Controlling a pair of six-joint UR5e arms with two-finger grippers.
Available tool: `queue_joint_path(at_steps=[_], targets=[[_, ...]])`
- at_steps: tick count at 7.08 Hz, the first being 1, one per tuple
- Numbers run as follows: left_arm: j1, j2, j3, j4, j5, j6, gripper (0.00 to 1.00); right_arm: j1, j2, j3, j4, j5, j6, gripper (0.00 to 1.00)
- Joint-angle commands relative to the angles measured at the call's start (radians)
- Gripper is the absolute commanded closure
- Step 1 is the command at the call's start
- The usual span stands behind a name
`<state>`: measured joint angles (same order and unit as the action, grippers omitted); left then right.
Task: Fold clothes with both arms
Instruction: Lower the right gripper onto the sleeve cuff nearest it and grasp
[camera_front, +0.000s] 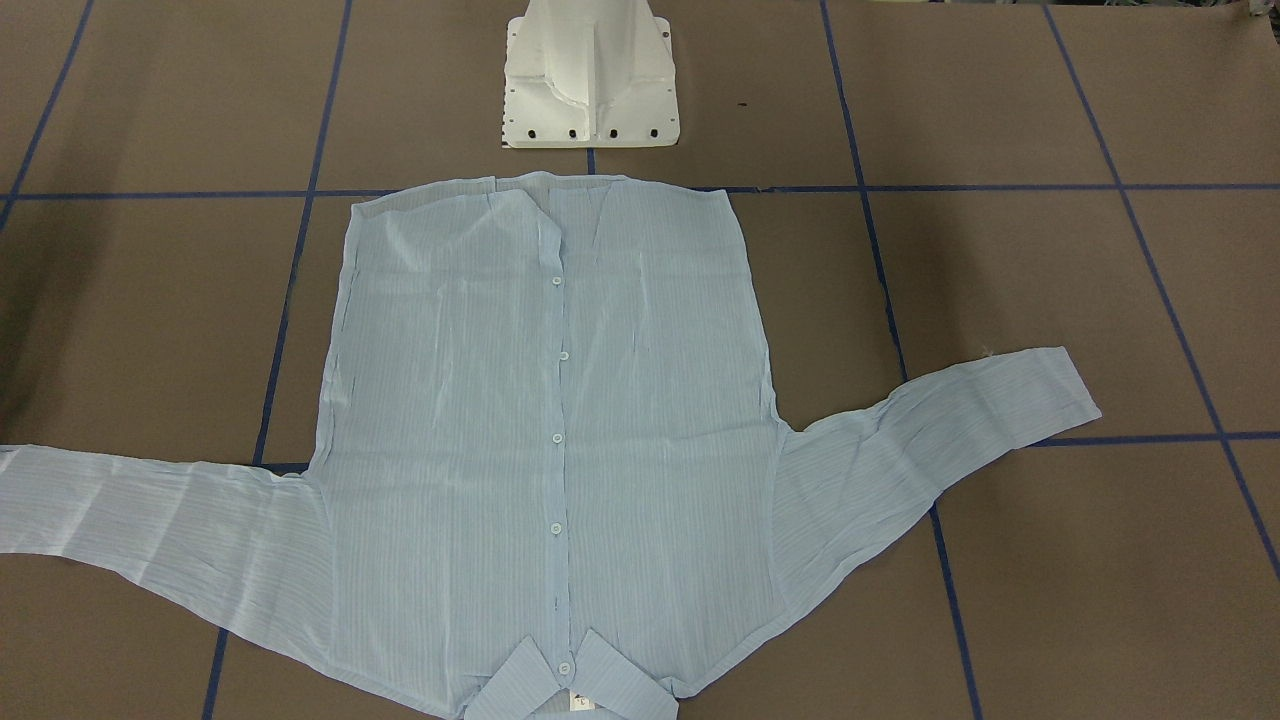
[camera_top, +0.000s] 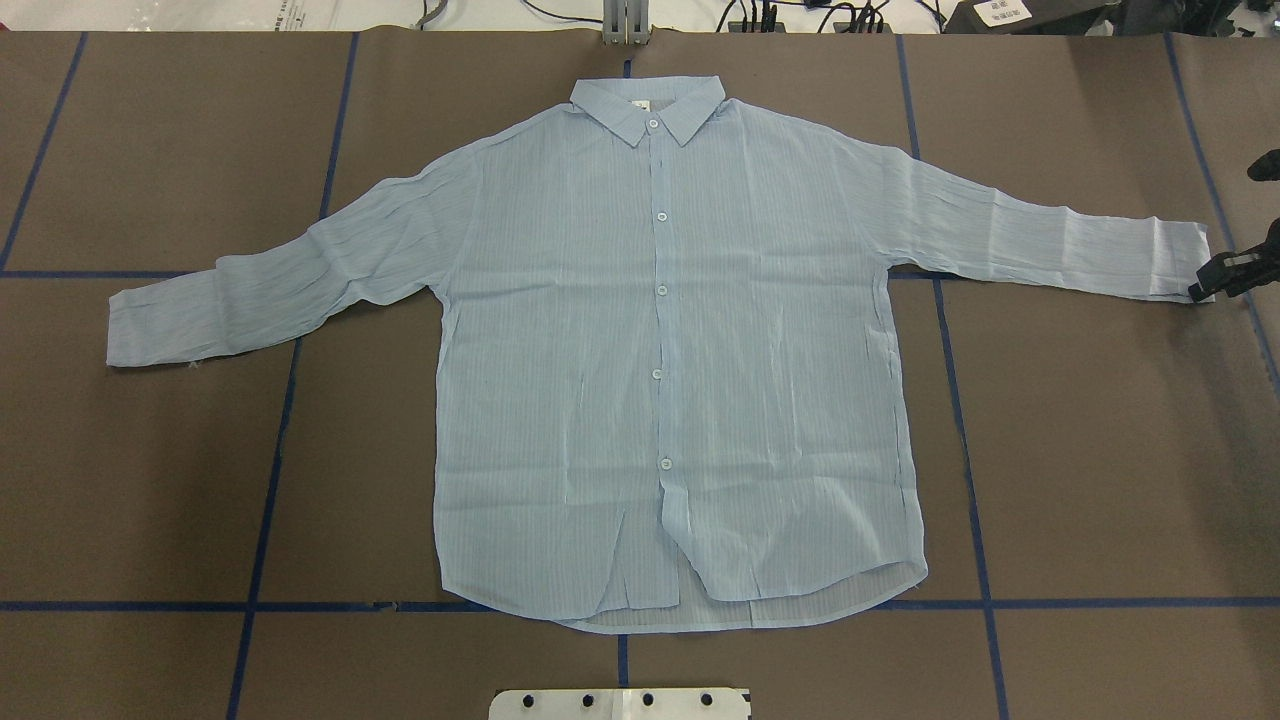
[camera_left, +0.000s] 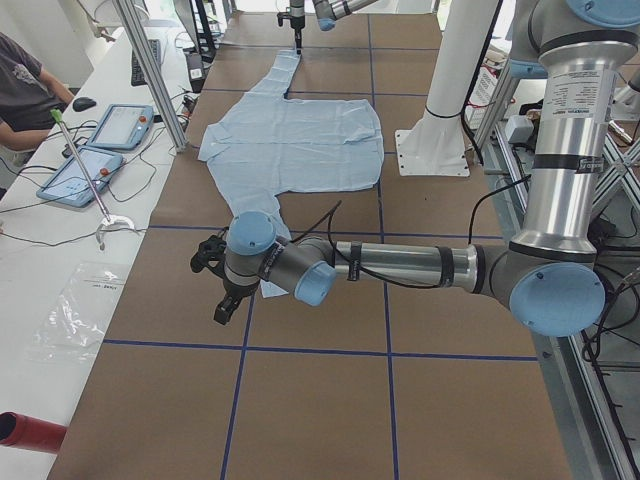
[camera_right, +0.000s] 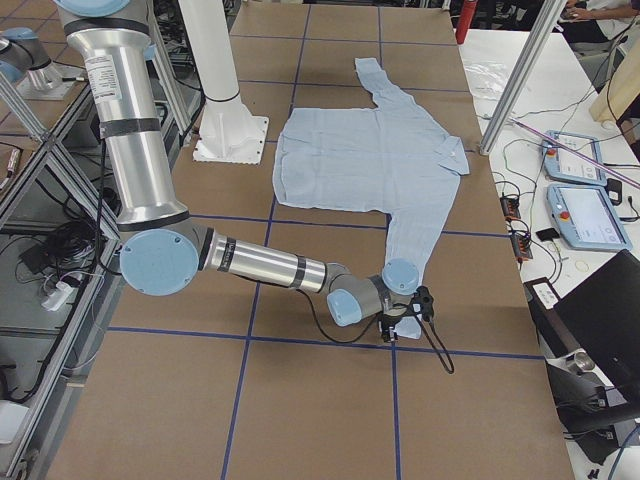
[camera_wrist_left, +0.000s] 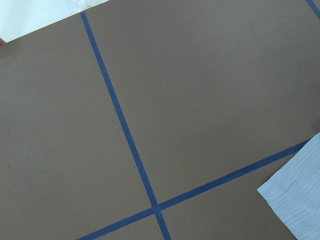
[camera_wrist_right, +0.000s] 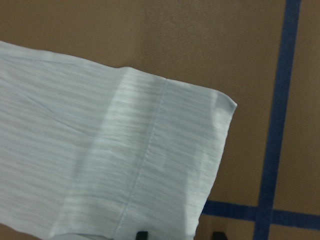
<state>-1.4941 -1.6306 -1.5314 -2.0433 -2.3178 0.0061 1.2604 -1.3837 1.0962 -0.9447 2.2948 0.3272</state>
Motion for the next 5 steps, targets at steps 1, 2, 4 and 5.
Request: queue_joint_path(at_steps=[1, 2, 4, 5], targets=[[0.0, 0.0, -0.001, 0.0, 0.0, 0.0, 0.0, 0.001, 0.003, 0.001, -0.018, 0.0, 0.0, 0.57], [0.0, 0.0, -0.001, 0.0, 0.0, 0.0, 0.0, -0.001, 0.005, 0.001, -0.019, 0.0, 0.0, 0.69], [0.0, -0.002, -0.001, 0.0, 0.0, 0.0, 0.0, -0.001, 0.005, 0.001, -0.019, -0.001, 0.0, 0.83], [0.0, -0.002, -0.001, 0.0, 0.0, -0.002, 0.0, -0.001, 0.009, 0.002, -0.019, 0.0, 0.0, 0.94]])
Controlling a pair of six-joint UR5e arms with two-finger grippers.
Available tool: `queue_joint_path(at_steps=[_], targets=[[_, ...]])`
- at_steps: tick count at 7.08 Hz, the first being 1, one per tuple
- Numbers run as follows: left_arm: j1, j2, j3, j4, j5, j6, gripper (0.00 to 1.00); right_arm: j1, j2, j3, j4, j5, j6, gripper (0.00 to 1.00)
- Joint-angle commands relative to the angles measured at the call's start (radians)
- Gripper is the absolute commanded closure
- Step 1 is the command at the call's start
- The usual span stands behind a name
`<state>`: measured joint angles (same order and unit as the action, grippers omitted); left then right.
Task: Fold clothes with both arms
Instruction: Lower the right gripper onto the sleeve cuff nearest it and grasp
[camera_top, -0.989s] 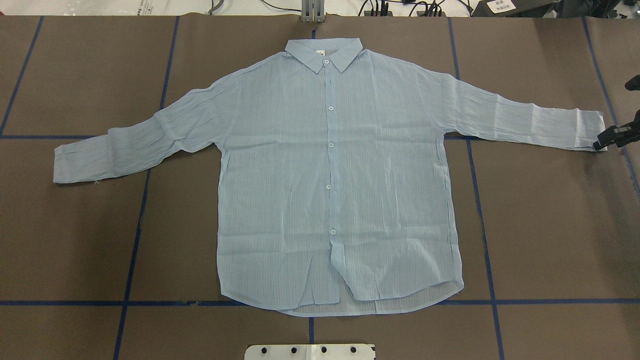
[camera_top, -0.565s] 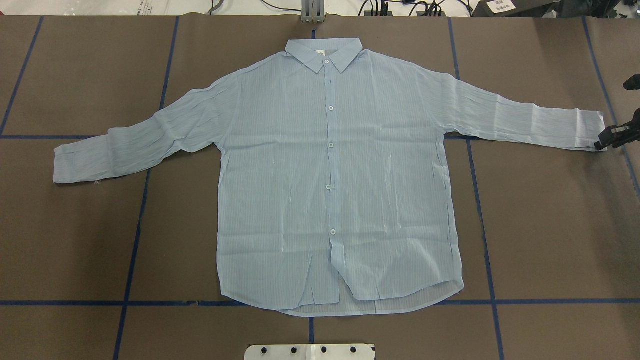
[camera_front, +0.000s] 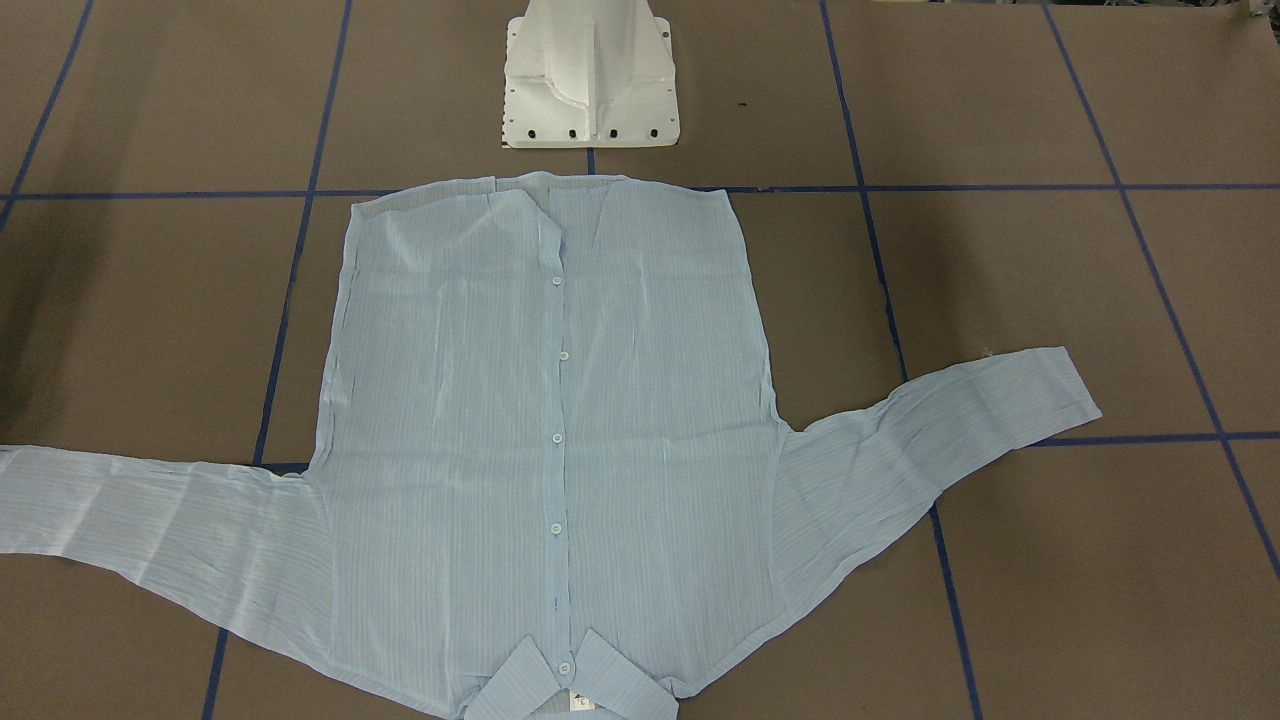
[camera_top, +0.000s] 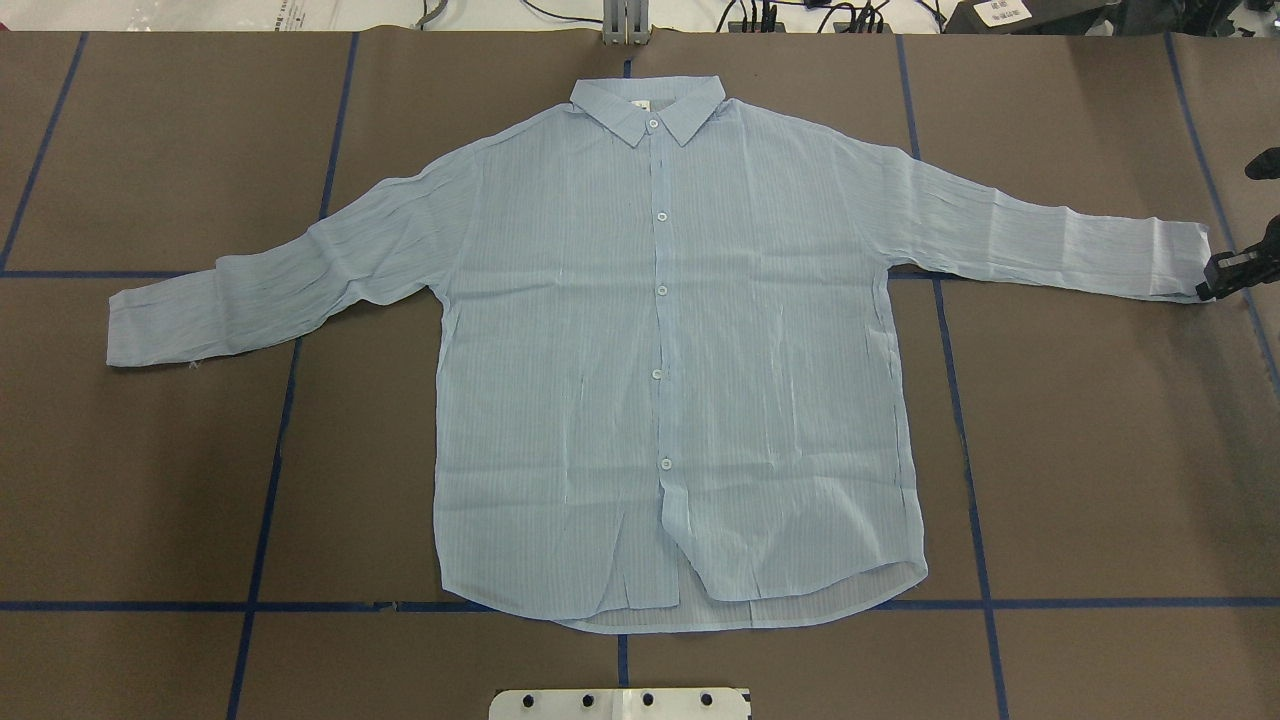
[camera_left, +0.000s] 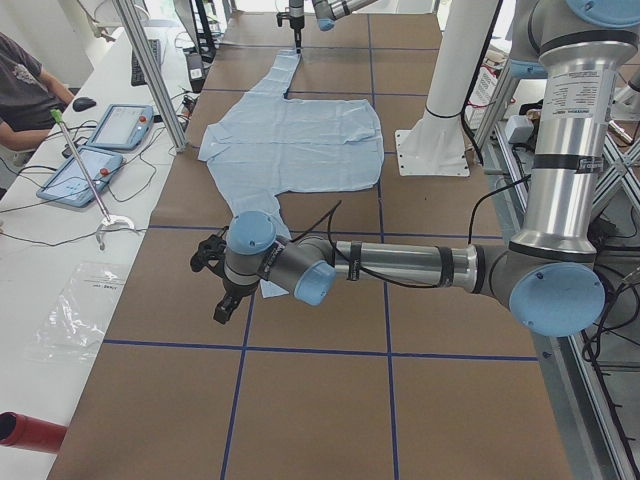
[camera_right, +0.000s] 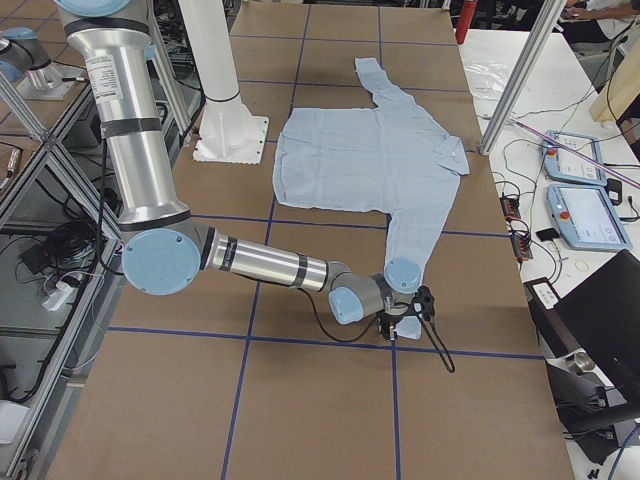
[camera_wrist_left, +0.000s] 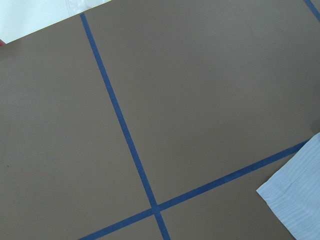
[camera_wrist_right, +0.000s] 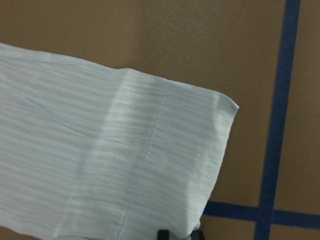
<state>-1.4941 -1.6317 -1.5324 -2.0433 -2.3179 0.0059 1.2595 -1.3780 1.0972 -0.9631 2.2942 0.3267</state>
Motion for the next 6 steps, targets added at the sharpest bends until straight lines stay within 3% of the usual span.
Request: queue_joint_path(at_steps=[1, 3, 4, 6], targets=[[0.0, -0.001, -0.002, 0.0, 0.0, -0.001, 0.0, 0.0, 0.019, 0.004, 0.0, 0.001, 0.002, 1.0], [0.0, -0.001, 0.0, -0.011, 0.002, -0.001, 0.0, 0.006, 0.033, 0.038, 0.006, 0.007, 0.003, 1.0], [0.0, -0.001, 0.001, -0.012, 0.002, -0.001, 0.0, 0.017, 0.03, 0.106, 0.004, 0.025, 0.005, 1.0], [0.002, -0.001, 0.005, -0.012, 0.002, -0.001, 0.0, 0.082, 0.065, 0.164, -0.003, 0.214, 0.018, 1.0]])
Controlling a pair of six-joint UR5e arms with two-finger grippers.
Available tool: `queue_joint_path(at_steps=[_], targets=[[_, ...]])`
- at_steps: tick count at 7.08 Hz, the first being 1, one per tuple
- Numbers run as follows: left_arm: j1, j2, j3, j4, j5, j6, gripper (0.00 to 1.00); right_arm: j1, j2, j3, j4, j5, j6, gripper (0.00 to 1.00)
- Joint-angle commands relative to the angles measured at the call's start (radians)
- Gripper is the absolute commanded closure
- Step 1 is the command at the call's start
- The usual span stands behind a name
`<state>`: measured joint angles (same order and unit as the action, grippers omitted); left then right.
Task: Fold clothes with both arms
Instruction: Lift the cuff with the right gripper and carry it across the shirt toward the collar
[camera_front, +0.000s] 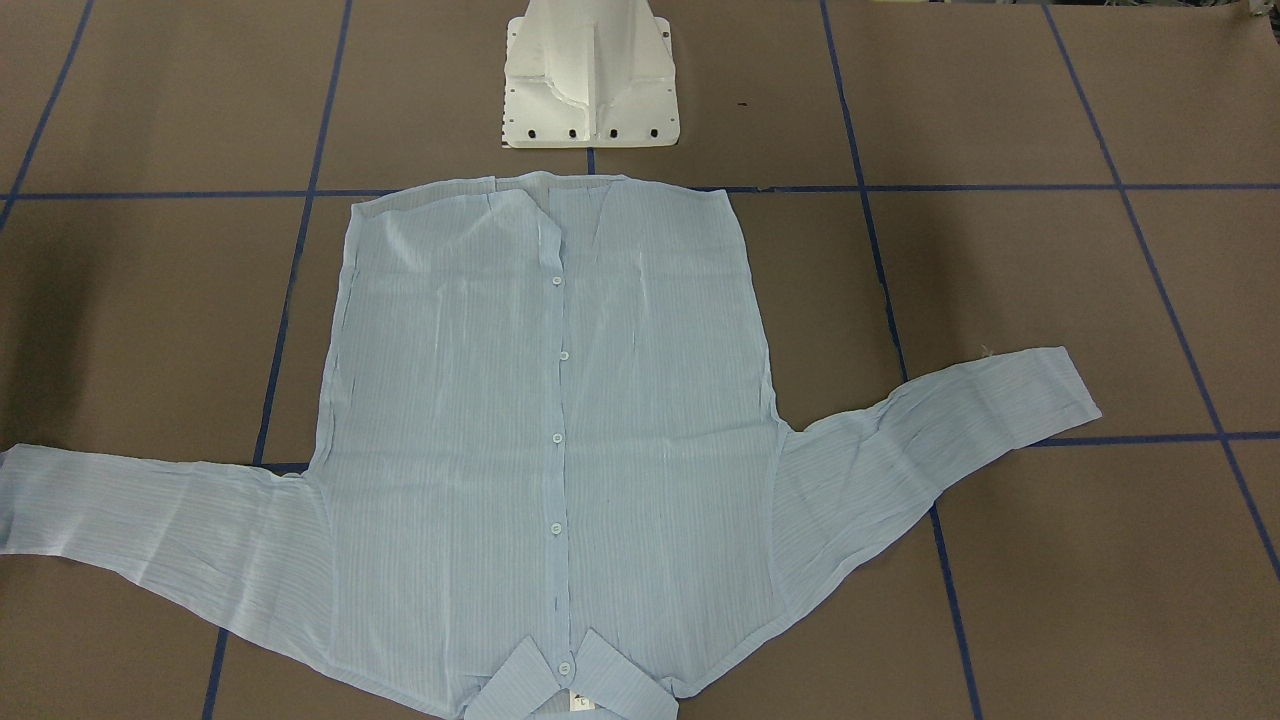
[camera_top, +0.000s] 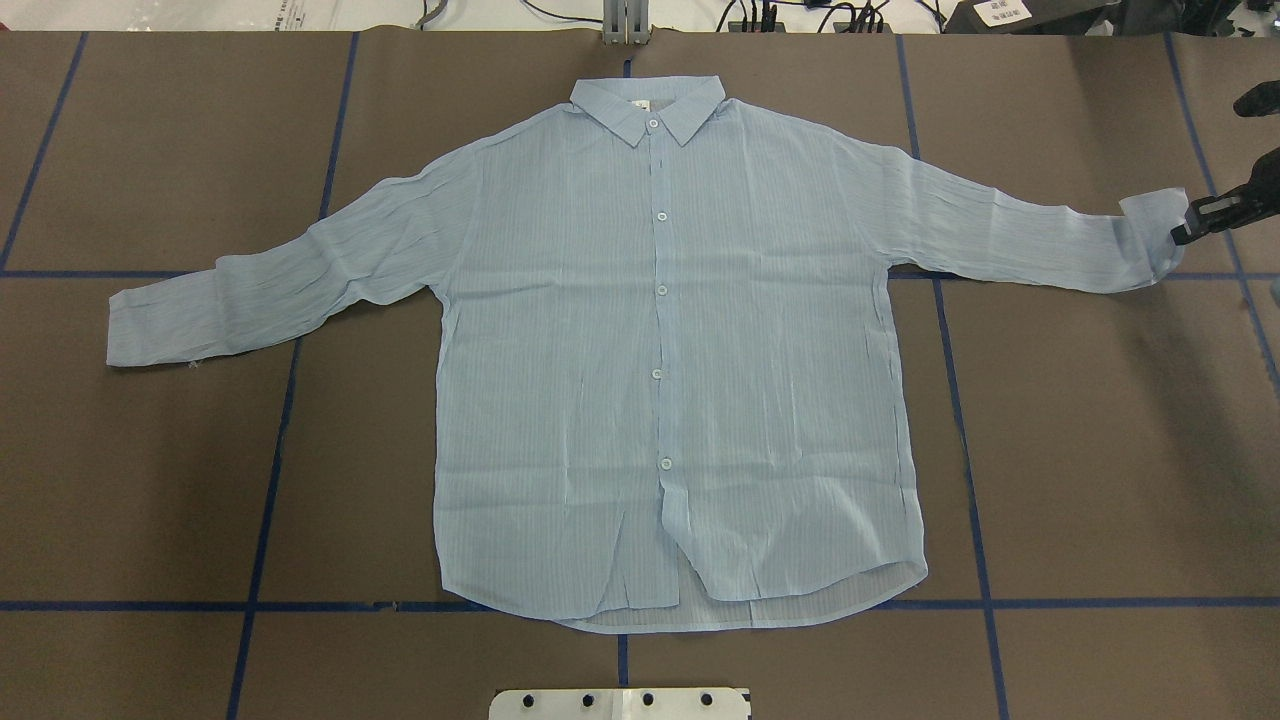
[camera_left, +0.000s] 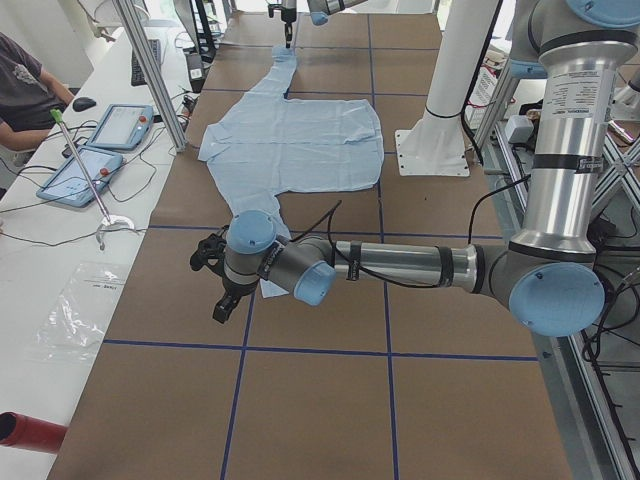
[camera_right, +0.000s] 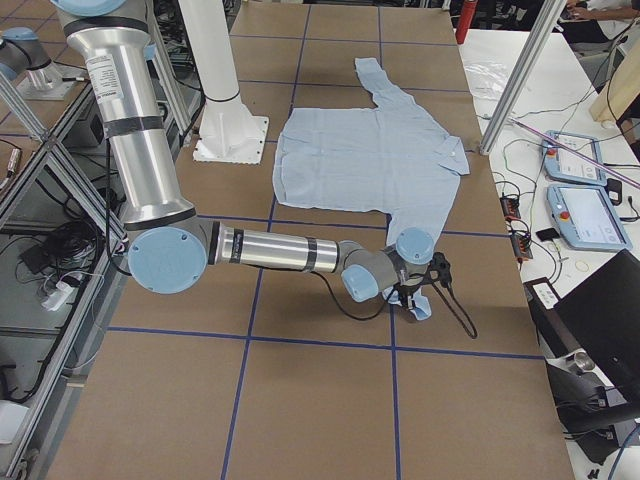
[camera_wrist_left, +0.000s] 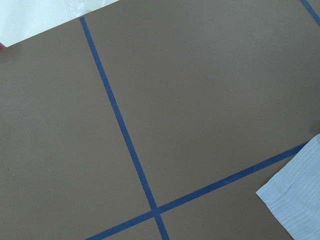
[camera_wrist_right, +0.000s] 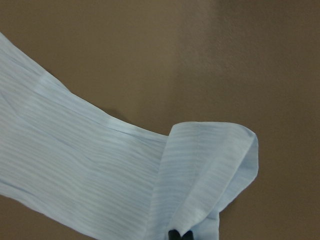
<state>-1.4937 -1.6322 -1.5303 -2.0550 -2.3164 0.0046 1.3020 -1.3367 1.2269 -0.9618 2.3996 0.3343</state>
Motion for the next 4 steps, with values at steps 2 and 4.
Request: queue_joint_path(at_steps=[2, 4], targets=[[0.0, 0.0, 0.005, -0.001, 0.0, 0.0, 0.0, 0.033, 0.085, 0.145, 0.002, 0.17, 0.261, 1.0], [0.001, 0.0, 0.015, -0.001, 0.0, 0.0, 0.0, -0.12, 0.237, 0.21, 0.003, 0.103, 0.556, 1.0]])
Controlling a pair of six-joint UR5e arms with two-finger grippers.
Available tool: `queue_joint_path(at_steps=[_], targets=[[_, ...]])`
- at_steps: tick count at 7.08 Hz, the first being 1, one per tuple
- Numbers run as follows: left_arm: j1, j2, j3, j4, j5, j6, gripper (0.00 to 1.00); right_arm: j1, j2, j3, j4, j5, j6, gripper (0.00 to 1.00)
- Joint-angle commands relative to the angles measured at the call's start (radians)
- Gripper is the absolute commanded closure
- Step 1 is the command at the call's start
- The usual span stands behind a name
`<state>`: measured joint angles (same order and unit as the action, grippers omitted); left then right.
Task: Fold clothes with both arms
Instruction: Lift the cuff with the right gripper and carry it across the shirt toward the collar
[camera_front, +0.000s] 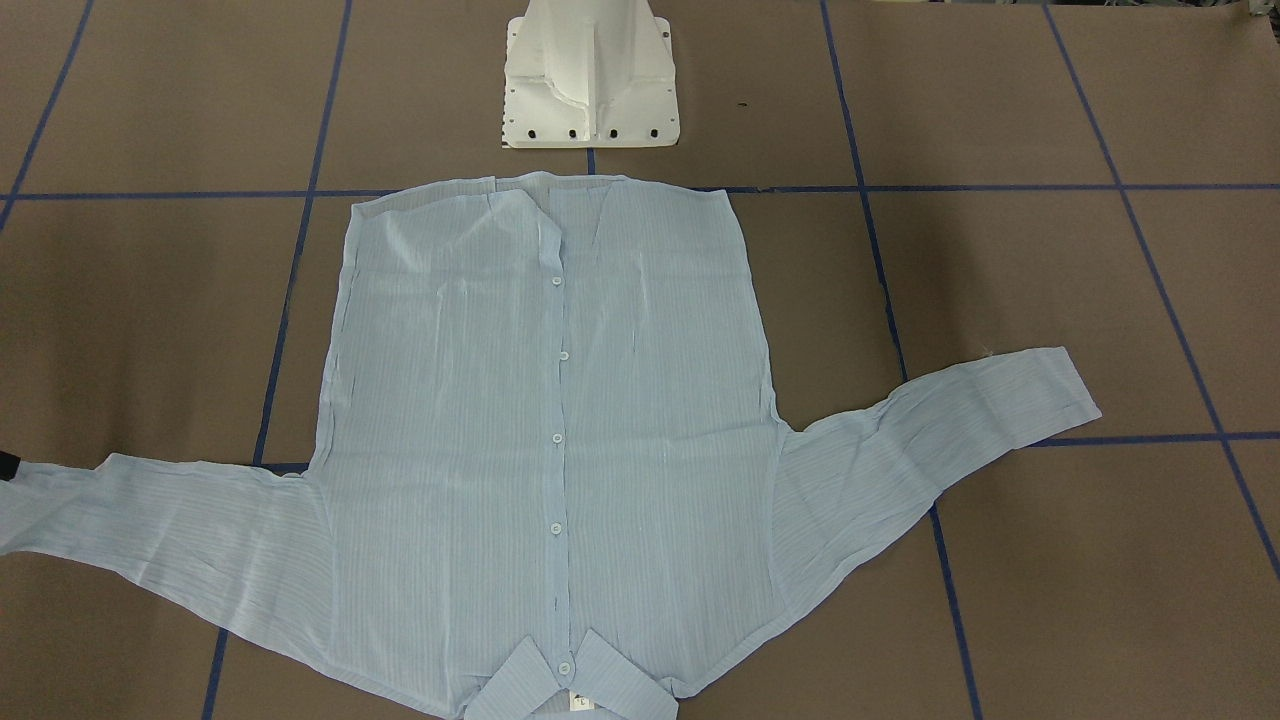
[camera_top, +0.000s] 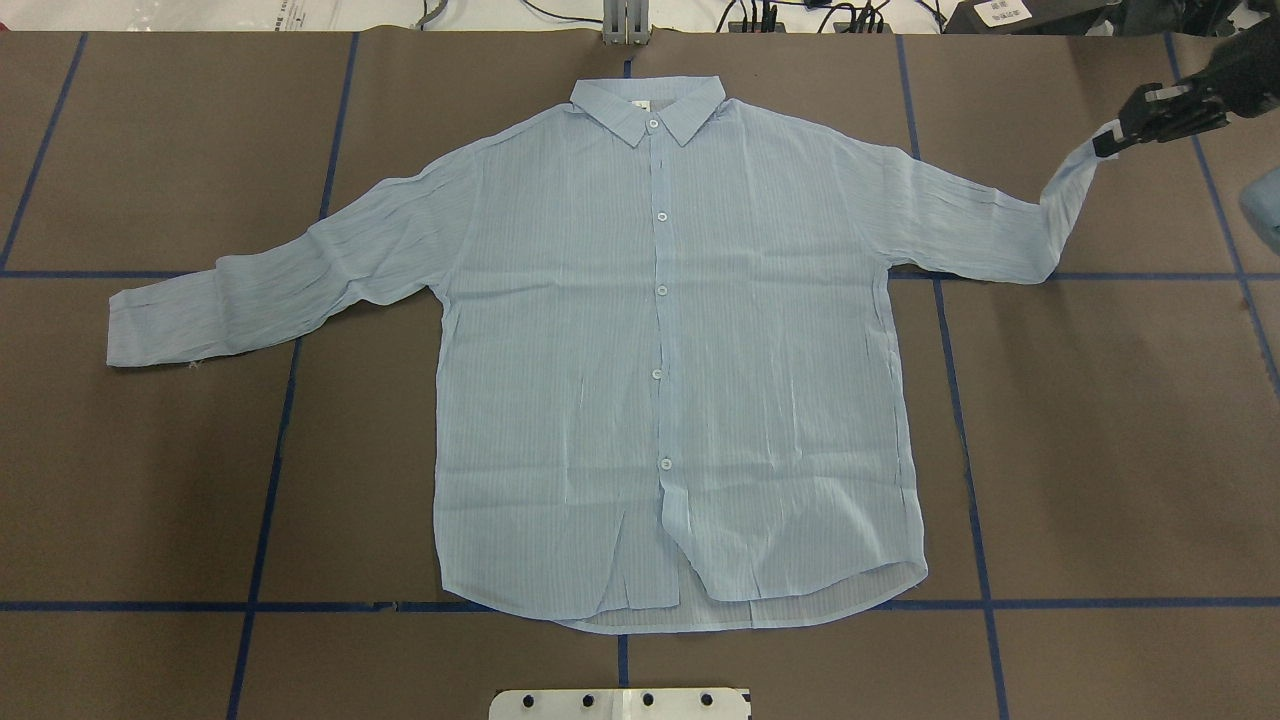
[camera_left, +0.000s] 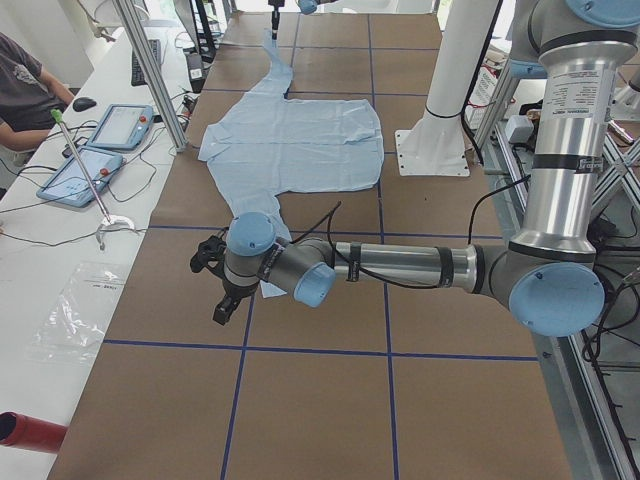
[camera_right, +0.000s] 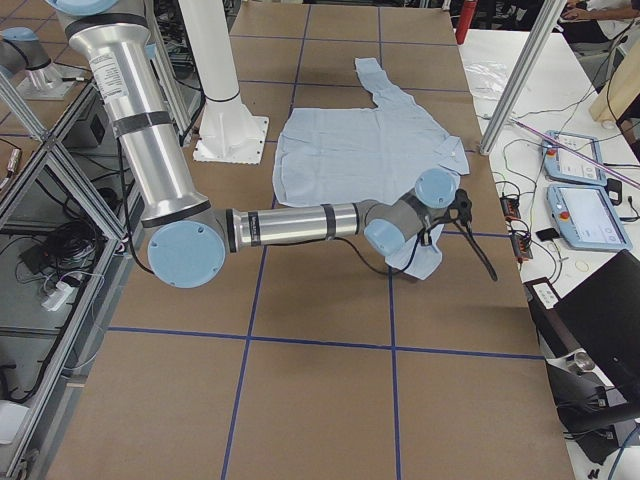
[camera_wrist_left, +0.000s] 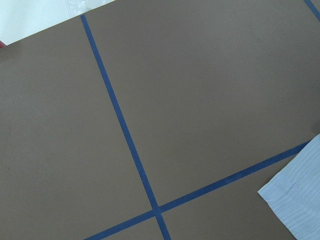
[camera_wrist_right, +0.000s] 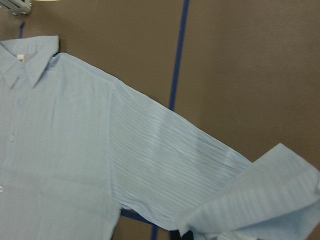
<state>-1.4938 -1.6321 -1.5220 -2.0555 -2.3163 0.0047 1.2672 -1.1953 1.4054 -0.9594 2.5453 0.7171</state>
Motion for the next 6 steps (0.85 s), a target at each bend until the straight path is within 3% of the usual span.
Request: queue_joint_path(at_steps=[1, 2, 4, 6], targets=[[0.0, 0.0, 0.017, -0.003, 0.0, 0.001, 0.0, -0.176, 0.203, 0.02, -0.01, -0.138, 0.271, 1.0], [0.001, 0.0, 0.037, -0.023, 0.0, 0.0, 0.0, -0.257, 0.277, 0.006, -0.01, -0.236, 0.301, 1.0], [0.0, 0.0, 0.083, -0.075, 0.0, 0.0, 0.0, -0.404, 0.46, -0.113, -0.009, -0.389, 0.362, 1.0], [0.0, 0.0, 0.101, -0.077, 0.0, 0.0, 0.0, -0.48, 0.587, -0.239, -0.007, -0.525, 0.364, 1.0]])
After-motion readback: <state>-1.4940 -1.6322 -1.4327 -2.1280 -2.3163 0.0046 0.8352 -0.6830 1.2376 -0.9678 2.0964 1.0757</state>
